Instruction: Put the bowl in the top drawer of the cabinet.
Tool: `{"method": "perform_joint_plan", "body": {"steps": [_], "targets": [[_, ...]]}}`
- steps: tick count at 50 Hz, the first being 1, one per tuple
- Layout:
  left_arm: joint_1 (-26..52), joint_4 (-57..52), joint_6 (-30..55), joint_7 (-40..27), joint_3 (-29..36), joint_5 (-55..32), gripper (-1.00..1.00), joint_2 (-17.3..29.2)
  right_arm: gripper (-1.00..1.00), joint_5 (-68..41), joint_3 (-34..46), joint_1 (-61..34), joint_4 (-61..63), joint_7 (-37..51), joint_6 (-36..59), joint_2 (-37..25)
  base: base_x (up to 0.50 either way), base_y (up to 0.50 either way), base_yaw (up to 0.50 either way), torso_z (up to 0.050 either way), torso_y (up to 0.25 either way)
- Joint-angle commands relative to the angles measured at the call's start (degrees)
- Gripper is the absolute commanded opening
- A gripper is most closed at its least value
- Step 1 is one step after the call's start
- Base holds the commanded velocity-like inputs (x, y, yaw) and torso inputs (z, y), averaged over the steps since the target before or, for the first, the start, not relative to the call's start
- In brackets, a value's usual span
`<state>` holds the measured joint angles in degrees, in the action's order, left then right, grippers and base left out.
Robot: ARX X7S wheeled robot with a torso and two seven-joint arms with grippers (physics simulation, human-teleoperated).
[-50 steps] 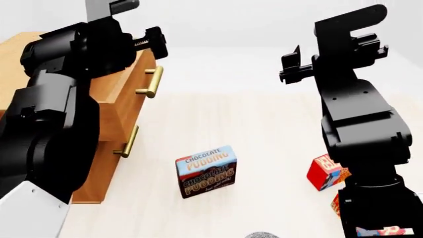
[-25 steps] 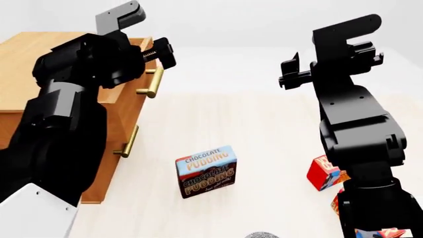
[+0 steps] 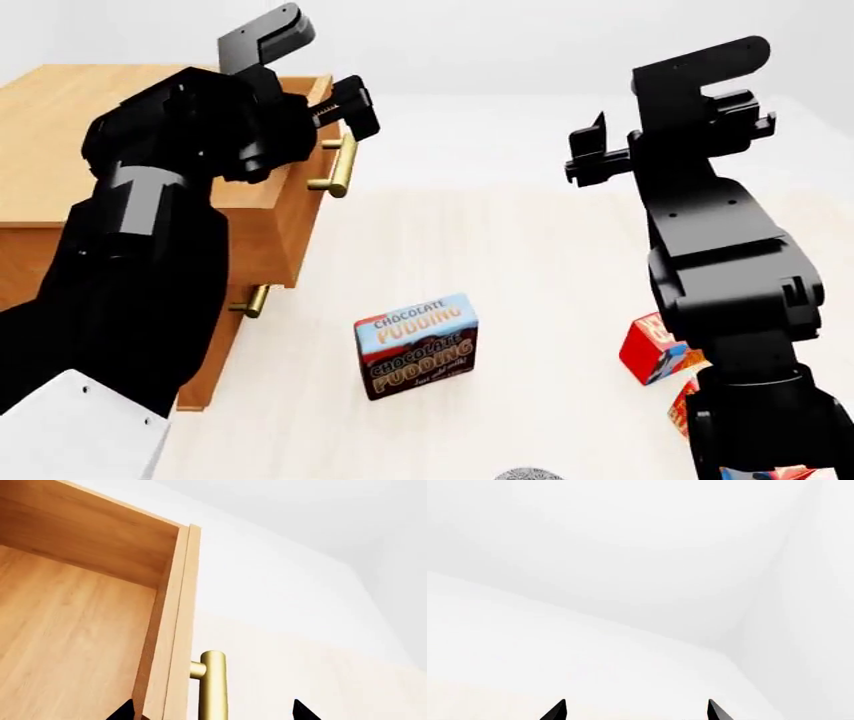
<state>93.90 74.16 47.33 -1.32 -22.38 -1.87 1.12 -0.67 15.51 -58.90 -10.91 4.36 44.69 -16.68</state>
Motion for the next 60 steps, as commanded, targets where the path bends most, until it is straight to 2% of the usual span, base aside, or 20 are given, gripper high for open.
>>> {"method": "perform_joint_plan", "body": {"steps": [1, 6, 13, 18, 24, 31, 42, 49, 60], "targets": [[-0.7, 0.8, 0.3, -0.8, 7.9, -12.8, 1.00, -1.1, 1.00, -0.4, -0.3, 0.6, 0.8, -0.3, 0.4, -0.8, 0.00, 0.00, 0.00, 0.000, 0.000], [-1.1, 0.8, -0.2, -2.8, 18.6, -25.5, 1.00, -1.1, 1.00, -0.5, -0.6, 1.2, 1.1, -0.3, 0.6, -1.3, 0.00, 0.00, 0.00, 0.000, 0.000], [-1.4, 0.8, 0.0, -3.3, 22.2, -30.7, 1.00, -1.1, 1.00, -0.6, -0.5, 1.4, 1.6, -0.3, 1.1, -1.5, 0.00, 0.00, 0.00, 0.000, 0.000], [-1.9, 0.8, -0.3, -4.2, 28.2, -38.5, 1.00, -1.1, 1.00, -0.6, -0.2, 1.5, 1.7, -0.3, 1.2, -1.6, 0.00, 0.00, 0.00, 0.000, 0.000], [-2.3, 0.8, -1.8, -5.4, 38.7, -49.7, 1.00, -1.1, 1.00, -0.9, -0.5, 1.8, 1.8, -0.5, 1.0, -2.0, 0.00, 0.00, 0.00, 0.000, 0.000], [-2.9, 0.6, -5.0, -7.0, 57.4, -69.2, 1.00, -1.1, 1.00, -1.0, -0.5, 2.3, 1.4, -0.4, 0.7, -2.1, 0.00, 0.00, 0.00, 0.000, 0.000], [-2.5, -0.2, -8.0, -8.2, 75.1, -88.1, 1.00, -1.1, 1.00, -1.0, -0.1, 3.0, 0.5, -0.3, -0.2, -2.1, 0.00, 0.00, 0.00, 0.000, 0.000], [-2.0, -2.4, -9.0, -9.3, 81.1, -95.6, 1.00, -1.1, 1.00, -1.3, -0.5, 3.8, 1.6, -0.3, 0.3, -2.6, 0.00, 0.00, 0.00, 0.000, 0.000], [-2.9, -8.2, -9.7, -12.1, 83.1, -100.2, 1.00, -0.7, 1.00, -1.7, -1.5, 5.2, 3.3, -0.1, 1.2, -3.6, 0.00, 0.00, 0.00, 0.000, 0.000]]}}
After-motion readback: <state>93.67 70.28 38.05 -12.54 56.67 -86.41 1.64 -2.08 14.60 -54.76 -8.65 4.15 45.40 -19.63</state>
